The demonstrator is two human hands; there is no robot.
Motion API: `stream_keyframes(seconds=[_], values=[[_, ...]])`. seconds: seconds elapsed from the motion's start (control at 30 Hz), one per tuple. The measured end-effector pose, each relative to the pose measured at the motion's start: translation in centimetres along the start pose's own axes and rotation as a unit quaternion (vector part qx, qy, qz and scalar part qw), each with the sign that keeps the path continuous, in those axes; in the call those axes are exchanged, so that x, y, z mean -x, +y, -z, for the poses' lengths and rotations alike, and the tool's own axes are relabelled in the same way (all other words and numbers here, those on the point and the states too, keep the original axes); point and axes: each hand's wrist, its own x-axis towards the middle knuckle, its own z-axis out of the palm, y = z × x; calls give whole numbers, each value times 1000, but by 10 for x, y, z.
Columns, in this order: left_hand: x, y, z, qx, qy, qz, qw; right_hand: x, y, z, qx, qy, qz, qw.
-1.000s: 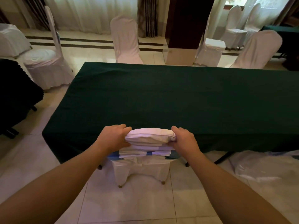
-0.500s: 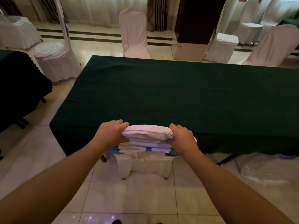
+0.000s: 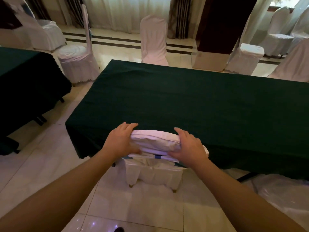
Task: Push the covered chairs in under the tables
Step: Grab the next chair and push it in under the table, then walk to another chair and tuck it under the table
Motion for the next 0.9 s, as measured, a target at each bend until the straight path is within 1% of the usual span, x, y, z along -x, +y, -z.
stream_keyframes(seconds=[0.17, 0.3, 0.37, 0.47, 0.57, 0.63, 0.77, 0.9], values=[[26, -12, 15, 36, 16, 75, 996, -13, -27, 2, 42, -18, 99, 994], [58, -28, 35, 72, 48, 152, 985, -25, -63, 2, 92, -19, 170, 981], [77, -40, 42, 72, 62, 179, 979, -29, -84, 0, 116, -18, 205, 972], [103, -69, 57, 67, 81, 229, 968, -37, -123, -6, 119, -23, 247, 962], [129, -109, 74, 76, 118, 293, 946, -44, -170, -25, 128, -24, 294, 947], [147, -139, 85, 84, 137, 319, 934, -49, -207, -39, 132, -38, 316, 939], [179, -208, 102, 94, 151, 326, 929, -58, -284, -71, 127, -80, 329, 932], [198, -296, 124, 101, 155, 336, 924, -72, -381, -95, 111, -91, 336, 931]])
